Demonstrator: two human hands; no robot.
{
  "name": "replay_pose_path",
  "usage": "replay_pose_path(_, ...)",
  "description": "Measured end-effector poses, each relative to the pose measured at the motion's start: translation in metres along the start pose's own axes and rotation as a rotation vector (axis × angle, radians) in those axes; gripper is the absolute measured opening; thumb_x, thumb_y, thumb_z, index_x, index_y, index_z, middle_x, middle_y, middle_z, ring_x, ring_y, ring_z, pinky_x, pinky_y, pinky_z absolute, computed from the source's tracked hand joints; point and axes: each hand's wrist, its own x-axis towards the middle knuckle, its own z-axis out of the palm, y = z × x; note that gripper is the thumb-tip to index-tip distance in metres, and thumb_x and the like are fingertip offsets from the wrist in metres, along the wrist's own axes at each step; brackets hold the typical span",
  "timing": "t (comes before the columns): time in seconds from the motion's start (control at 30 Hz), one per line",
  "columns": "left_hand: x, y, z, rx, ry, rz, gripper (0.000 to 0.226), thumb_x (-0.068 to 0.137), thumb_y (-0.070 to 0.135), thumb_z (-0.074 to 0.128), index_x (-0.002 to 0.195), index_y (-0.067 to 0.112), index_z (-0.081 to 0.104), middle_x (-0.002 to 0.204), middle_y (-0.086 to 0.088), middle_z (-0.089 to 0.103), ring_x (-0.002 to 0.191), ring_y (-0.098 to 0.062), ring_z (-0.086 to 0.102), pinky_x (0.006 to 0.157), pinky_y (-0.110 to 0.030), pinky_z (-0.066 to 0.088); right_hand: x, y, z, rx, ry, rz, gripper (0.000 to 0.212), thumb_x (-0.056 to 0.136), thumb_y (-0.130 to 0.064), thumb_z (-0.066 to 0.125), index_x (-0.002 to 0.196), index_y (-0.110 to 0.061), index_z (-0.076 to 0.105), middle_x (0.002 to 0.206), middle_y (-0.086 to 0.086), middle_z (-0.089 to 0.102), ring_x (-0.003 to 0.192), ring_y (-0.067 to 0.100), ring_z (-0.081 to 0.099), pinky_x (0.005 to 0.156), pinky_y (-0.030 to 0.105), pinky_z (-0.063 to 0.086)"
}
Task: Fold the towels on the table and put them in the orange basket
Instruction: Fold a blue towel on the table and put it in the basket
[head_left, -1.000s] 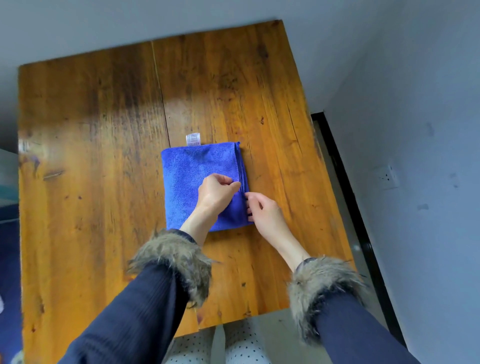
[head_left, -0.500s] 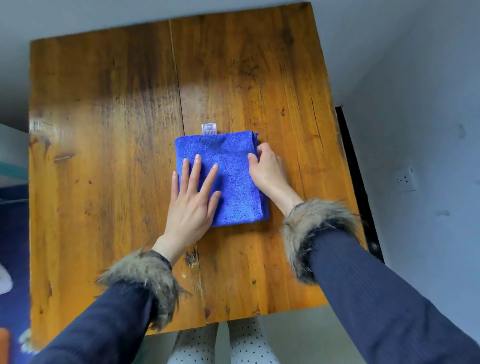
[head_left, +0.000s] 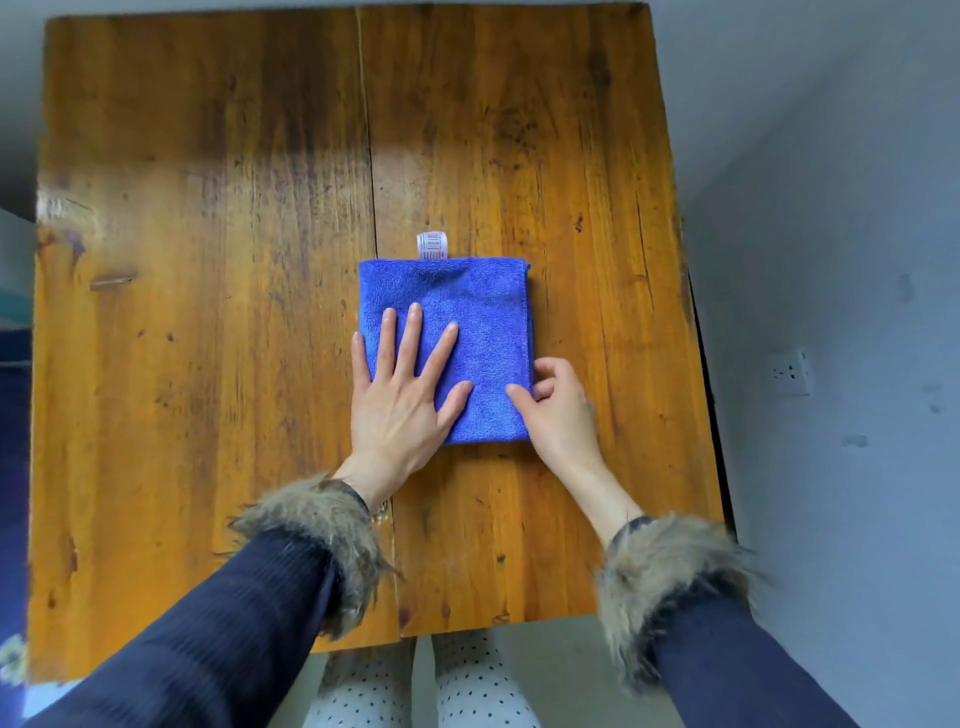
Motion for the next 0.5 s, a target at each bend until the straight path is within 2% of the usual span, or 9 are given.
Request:
replay_pose_path(0.07,0.0,0.0,-0.002,-0.004,0.0,0.012,0.064,0.091,0.057,0.024,0.148,0.028,0.022,0.156,-0.013,0.017,0.144,-0.036,0.011,0.114,-0.056,0.007,-0.005,0.004,-0.003,-0.031,0.012,0.018,0.041,0.087,-0.022,0.064,0.123,-0.013,0.048,0.071,-0.012,0.054,0.083,0.017,0.055,0.066,0.017,0.029)
replay_pose_path(0.13,-0.002,0.001,-0.004,-0.029,0.018,0.029,0.061,0.093,0.053,0.026,0.147,0.024,0.027,0.155,-0.015,0.02,0.143,-0.038,0.014,0.115,-0.054,0.009,-0.009,0.001,-0.005,-0.098,0.036,-0.007,0.046,0.089,-0.02,0.061,0.13,-0.011,0.042,0.089,0.0,0.058,0.094,0.023,0.056,0.075,0.022,0.034)
replay_pose_path(0.2,-0.008,0.003,-0.006,-0.089,0.051,0.041,0.057,0.095,0.045,0.029,0.144,0.016,0.035,0.152,-0.018,0.025,0.141,-0.039,0.019,0.115,-0.052,0.015,-0.014,-0.004,-0.003,-0.247,0.117,-0.144,0.046,0.09,-0.017,0.057,0.132,-0.01,0.041,0.114,0.01,0.054,0.105,0.027,0.052,0.086,0.033,0.04)
replay_pose_path(0.27,-0.019,0.004,-0.008,-0.15,0.1,0.057,0.052,0.096,0.033,0.032,0.139,0.007,0.042,0.148,-0.021,0.033,0.138,-0.041,0.027,0.112,-0.052,0.023,-0.016,-0.011,0.004,-0.424,0.225,-0.38,0.044,0.089,-0.014,0.054,0.131,-0.006,0.046,0.126,0.015,0.051,0.115,0.032,0.049,0.095,0.042,0.042)
replay_pose_path(0.37,-0.029,0.0,-0.011,-0.217,0.18,0.095,0.04,0.096,0.014,0.037,0.132,-0.002,0.048,0.143,-0.023,0.04,0.135,-0.041,0.034,0.108,-0.053,0.033,-0.003,-0.024,0.019,-0.6,0.177,-0.623,0.045,0.092,-0.013,0.048,0.136,-0.004,0.044,0.143,0.019,0.041,0.136,0.034,0.034,0.113,0.049,0.025)
replay_pose_path(0.43,-0.018,-0.008,-0.017,-0.24,0.23,0.093,0.037,0.095,0.004,0.041,0.131,-0.004,0.048,0.142,-0.025,0.04,0.134,-0.042,0.034,0.107,-0.053,0.035,0.013,-0.033,0.029,-0.668,0.108,-0.663,0.047,0.095,-0.017,0.042,0.14,-0.004,0.039,0.15,0.017,0.03,0.142,0.032,0.022,0.117,0.048,0.014)
replay_pose_path(0.5,0.004,-0.017,-0.024,-0.223,0.231,0.085,0.041,0.096,0.01,0.037,0.135,-0.003,0.044,0.146,-0.024,0.034,0.137,-0.041,0.029,0.11,-0.051,0.03,0.031,-0.037,0.034,-0.712,0.067,-0.656,0.052,0.098,-0.025,0.036,0.145,-0.004,0.028,0.154,0.015,0.019,0.145,0.029,0.012,0.118,0.044,0.004)
